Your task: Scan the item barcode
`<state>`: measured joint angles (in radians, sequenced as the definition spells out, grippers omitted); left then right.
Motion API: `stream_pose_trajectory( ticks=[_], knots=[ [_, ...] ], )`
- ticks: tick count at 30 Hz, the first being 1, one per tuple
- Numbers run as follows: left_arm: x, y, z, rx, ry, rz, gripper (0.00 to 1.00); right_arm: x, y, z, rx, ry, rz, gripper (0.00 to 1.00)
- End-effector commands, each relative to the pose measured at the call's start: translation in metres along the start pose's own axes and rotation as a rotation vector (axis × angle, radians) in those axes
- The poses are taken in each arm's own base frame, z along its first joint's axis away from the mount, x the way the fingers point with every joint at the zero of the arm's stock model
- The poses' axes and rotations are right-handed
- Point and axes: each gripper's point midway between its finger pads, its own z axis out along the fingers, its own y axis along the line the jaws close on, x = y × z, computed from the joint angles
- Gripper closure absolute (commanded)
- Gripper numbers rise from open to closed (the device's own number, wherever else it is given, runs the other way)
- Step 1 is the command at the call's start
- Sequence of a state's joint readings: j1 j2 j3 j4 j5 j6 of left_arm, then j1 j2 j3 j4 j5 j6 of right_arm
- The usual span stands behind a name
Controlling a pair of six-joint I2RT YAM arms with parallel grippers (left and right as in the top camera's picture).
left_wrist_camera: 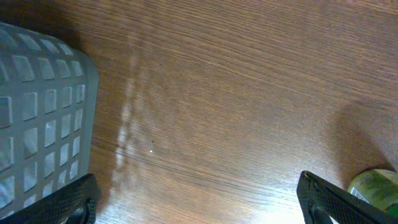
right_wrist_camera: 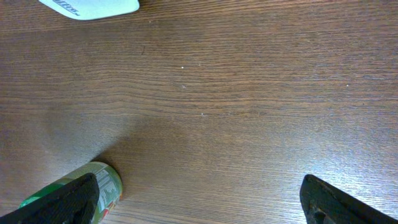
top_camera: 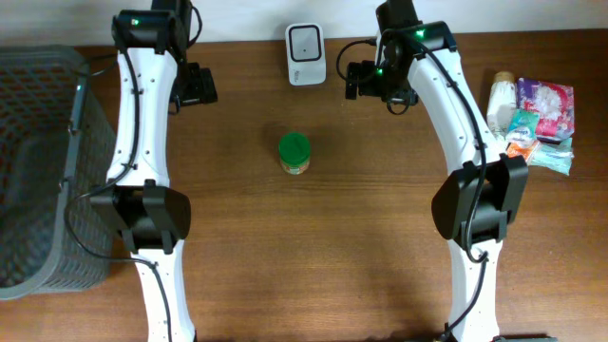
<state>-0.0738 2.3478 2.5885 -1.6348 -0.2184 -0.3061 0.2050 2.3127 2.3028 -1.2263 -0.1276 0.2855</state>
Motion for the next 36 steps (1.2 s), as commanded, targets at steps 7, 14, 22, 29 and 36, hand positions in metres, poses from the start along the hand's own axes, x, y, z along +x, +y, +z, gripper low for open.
stream_pose_trajectory(
  ticks=[7, 14, 22, 29, 36],
  knots=[
    [0.000, 0.031, 0.005, -0.064, 0.023, -0.028, 0.01, 0.011, 0.018, 0.001, -0.115, 0.059, 0.011, 0.01],
    [0.004, 0.027, 0.005, -0.050, 0.039, -0.022, 0.01, 0.040, 0.061, -0.009, -0.327, 0.197, 0.031, 0.01],
    [0.004, 0.027, 0.005, -0.050, 0.039, -0.022, 0.01, 0.065, 0.088, -0.001, -0.235, 0.221, -0.068, 0.01],
    [0.004, 0.027, 0.005, -0.050, 0.039, -0.022, 0.01, 0.071, 0.106, 0.007, -0.117, 0.157, -0.228, 0.01],
    [0.004, 0.027, 0.005, -0.050, 0.039, -0.022, 0.01, 0.083, 0.126, 0.017, 0.096, 0.055, -0.005, 0.01]
  ],
)
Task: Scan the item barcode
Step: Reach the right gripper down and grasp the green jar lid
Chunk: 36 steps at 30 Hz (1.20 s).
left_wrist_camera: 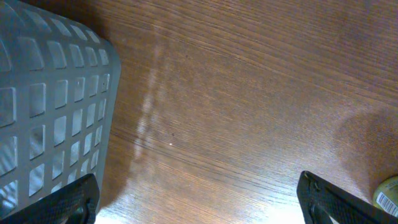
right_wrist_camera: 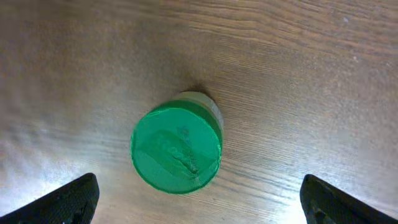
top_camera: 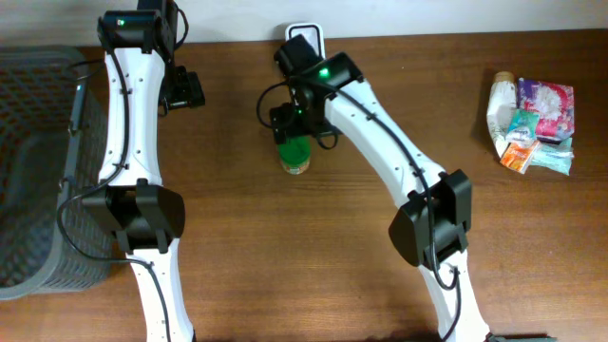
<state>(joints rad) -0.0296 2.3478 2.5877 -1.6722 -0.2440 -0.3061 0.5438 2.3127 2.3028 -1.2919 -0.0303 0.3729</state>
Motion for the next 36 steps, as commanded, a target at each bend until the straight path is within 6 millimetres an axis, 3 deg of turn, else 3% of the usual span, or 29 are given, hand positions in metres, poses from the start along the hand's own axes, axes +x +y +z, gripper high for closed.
stream_pose_trajectory(
  ticks=[1, 5, 8, 11, 12, 16, 19, 24, 27, 36],
  knots=[
    [0.001, 0.001, 0.001, -0.005, 0.003, 0.012, 0.01, -0.001, -0.008, 0.009, 0.065, -0.021, 0.325, 0.01],
    [0.001, 0.001, 0.001, -0.005, 0.003, 0.012, 0.01, 0.004, -0.004, 0.015, 0.067, -0.010, 0.659, 0.01],
    [0.001, 0.001, 0.001, -0.005, 0.003, 0.012, 0.01, 0.006, 0.024, 0.016, -0.072, 0.067, 0.698, 0.01],
    [0.001, 0.001, 0.001, -0.005, 0.003, 0.011, 0.01, 0.003, 0.024, 0.016, -0.074, 0.055, 0.699, 0.00],
    [0.001, 0.001, 0.001, -0.005, 0.003, 0.012, 0.01, 0.003, 0.025, 0.016, -0.074, 0.056, 0.714, 0.04],
    [0.001, 0.001, 0.001, -0.005, 0.003, 0.012, 0.01, 0.015, 0.011, 0.026, 0.037, 0.063, 1.039, 0.07],
    [0.001, 0.001, 0.001, -0.005, 0.003, 0.012, 0.01, 0.016, 0.011, 0.031, 0.051, 0.065, 1.158, 0.07],
    [0.001, 0.001, 0.001, -0.005, 0.003, 0.012, 0.01, 0.024, 0.006, 0.068, 0.111, 0.098, 1.194, 0.06],
    [0.001, 0.001, 0.001, -0.005, 0.003, 0.012, 0.01, 0.024, 0.005, 0.079, 0.116, 0.101, 1.195, 0.12],
    [0.001, 0.001, 0.001, -0.005, 0.003, 0.012, 0.01, 0.040, 0.017, 0.075, 0.091, 0.206, 1.116, 0.47]
  ],
)
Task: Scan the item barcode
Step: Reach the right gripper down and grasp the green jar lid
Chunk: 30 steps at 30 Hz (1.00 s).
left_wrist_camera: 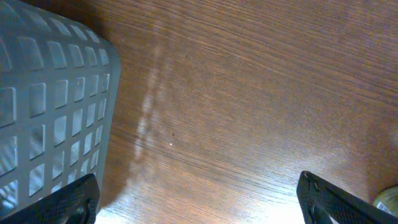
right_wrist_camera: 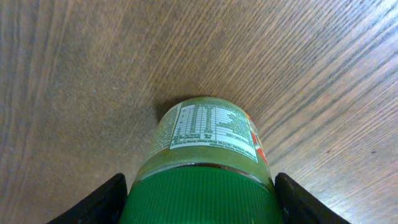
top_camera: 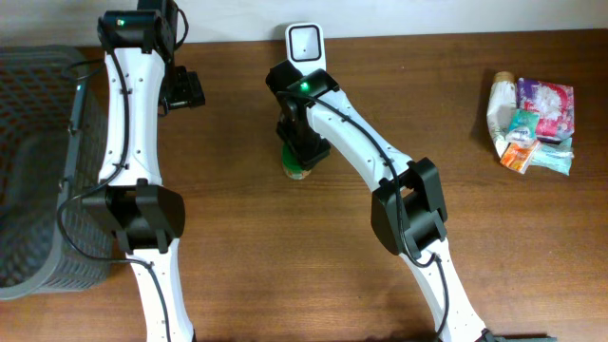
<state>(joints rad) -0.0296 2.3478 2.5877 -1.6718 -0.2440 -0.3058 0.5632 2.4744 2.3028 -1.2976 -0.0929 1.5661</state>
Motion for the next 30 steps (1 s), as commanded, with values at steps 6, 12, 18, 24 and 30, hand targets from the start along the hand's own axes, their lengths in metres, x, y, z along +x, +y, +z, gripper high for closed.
stream_pose_trajectory(
  ticks=[6, 12, 18, 24, 30],
  knots=[
    [0.001, 0.001, 0.001, -0.005, 0.004, 0.012, 0.01, -0.009, 0.010, -0.028, -0.059, -0.025, -0.599, 0.49],
    [0.001, 0.001, 0.001, -0.005, 0.004, 0.012, 0.01, -0.037, 0.000, -0.031, 0.072, -0.142, -1.196, 0.44],
    [0.001, 0.001, 0.001, -0.005, 0.004, 0.012, 0.01, -0.036, -0.003, -0.034, 0.072, -0.142, -1.098, 0.01],
    [0.001, 0.001, 0.001, -0.005, 0.004, 0.012, 0.01, -0.032, 0.004, -0.086, 0.010, -0.176, -1.004, 0.01],
    [0.001, 0.001, 0.001, -0.005, 0.004, 0.012, 0.01, -0.031, 0.002, -0.087, 0.014, -0.172, -1.005, 0.01]
  ],
)
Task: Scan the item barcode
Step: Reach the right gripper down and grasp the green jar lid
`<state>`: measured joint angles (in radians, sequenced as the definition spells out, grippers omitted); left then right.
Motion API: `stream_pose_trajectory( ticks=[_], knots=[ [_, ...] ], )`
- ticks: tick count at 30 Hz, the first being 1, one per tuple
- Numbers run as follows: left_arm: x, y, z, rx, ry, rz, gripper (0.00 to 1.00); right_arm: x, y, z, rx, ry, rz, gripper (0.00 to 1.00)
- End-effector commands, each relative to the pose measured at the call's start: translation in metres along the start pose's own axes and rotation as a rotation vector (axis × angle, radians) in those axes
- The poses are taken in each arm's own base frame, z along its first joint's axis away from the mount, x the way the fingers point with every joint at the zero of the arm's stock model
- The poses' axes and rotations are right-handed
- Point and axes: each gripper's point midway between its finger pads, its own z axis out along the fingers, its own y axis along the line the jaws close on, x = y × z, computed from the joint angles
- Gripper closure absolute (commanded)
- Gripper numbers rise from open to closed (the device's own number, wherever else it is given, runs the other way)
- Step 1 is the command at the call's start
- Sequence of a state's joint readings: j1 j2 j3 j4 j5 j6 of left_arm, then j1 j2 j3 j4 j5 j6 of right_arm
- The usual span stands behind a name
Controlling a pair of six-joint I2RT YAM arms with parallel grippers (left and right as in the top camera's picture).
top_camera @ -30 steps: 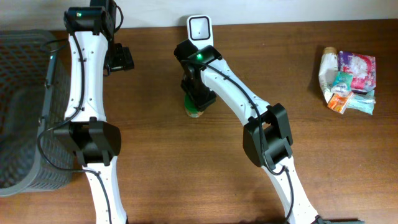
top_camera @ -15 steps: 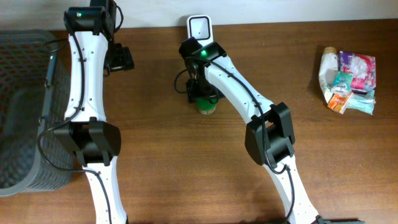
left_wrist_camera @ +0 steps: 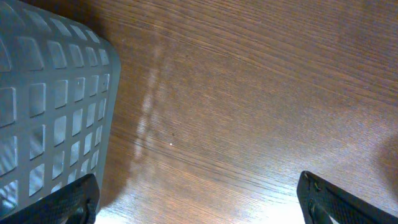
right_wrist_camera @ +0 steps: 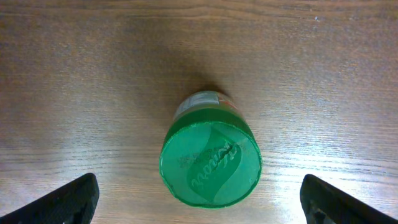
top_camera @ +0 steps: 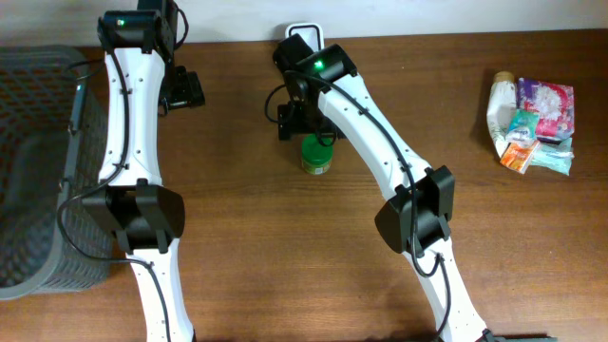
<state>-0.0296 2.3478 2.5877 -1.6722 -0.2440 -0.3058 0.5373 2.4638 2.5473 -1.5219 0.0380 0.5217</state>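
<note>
A jar with a green lid [top_camera: 316, 155] stands upright on the brown table [top_camera: 237, 237]; its lid fills the lower middle of the right wrist view [right_wrist_camera: 211, 163]. My right gripper [top_camera: 306, 122] hangs just above and behind it, open, its fingertips [right_wrist_camera: 68, 202] wide on either side of the lid without touching it. The white scanner [top_camera: 306, 27] at the back edge is mostly hidden by the right arm. My left gripper [top_camera: 185, 90] hovers open over bare wood at the back left [left_wrist_camera: 199, 205].
A grey mesh basket [top_camera: 38, 161] fills the left edge, and its corner shows in the left wrist view [left_wrist_camera: 43, 106]. A pile of packets and a small bottle [top_camera: 532, 123] lies at the far right.
My right gripper was low with its fingers on both sides of the jar's lid. Now it is higher and open, and the jar stands slightly further right. The left arm is unmoved.
My right gripper was open near the scanner, away from the jar. Then it was above the jar, open. Then it was low, around the lid. Now it is raised and open, with the jar upright a little to the right.
</note>
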Motion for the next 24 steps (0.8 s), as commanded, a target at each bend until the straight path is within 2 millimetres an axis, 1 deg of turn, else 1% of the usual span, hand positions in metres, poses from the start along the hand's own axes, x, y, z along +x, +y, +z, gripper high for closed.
stream_pose_trajectory(
  ticks=[1, 4, 7, 10, 13, 17, 18, 20, 22, 24],
  knots=[
    [0.001, 0.001, 0.001, -0.005, 0.003, 0.011, 0.01, -0.005, -0.003, -0.019, -0.007, -0.044, 0.016, 0.01],
    [0.001, 0.001, 0.001, -0.005, 0.003, 0.011, 0.01, -0.008, -0.010, -0.019, -0.004, -0.042, 0.031, 0.01],
    [0.001, 0.001, 0.001, -0.005, 0.003, 0.011, 0.01, -0.010, -0.012, -0.018, 0.002, -0.044, 0.035, 0.01],
    [0.001, 0.001, 0.001, -0.005, 0.003, 0.011, 0.01, -0.011, -0.009, -0.017, -0.004, -0.051, 0.031, 0.01],
    [0.001, 0.001, 0.001, -0.005, 0.003, 0.011, 0.01, -0.011, -0.010, -0.016, -0.002, -0.049, 0.034, 0.01],
    [0.001, 0.001, 0.001, -0.005, 0.003, 0.011, 0.01, -0.008, -0.011, -0.008, 0.009, -0.029, 0.034, 0.01],
    [0.001, 0.001, 0.001, -0.005, 0.003, 0.011, 0.01, -0.007, -0.012, -0.006, 0.013, -0.023, 0.047, 0.01],
    [0.001, 0.001, 0.001, -0.005, 0.003, 0.011, 0.01, -0.005, -0.017, -0.002, 0.022, -0.009, 0.169, 0.01],
    [0.001, 0.001, 0.001, -0.005, 0.003, 0.011, 0.01, -0.004, -0.018, 0.001, 0.029, -0.002, 0.244, 0.01],
    [0.001, 0.001, 0.001, -0.005, 0.003, 0.011, 0.01, -0.005, -0.019, 0.008, 0.037, -0.003, 0.247, 0.01]
  ],
)
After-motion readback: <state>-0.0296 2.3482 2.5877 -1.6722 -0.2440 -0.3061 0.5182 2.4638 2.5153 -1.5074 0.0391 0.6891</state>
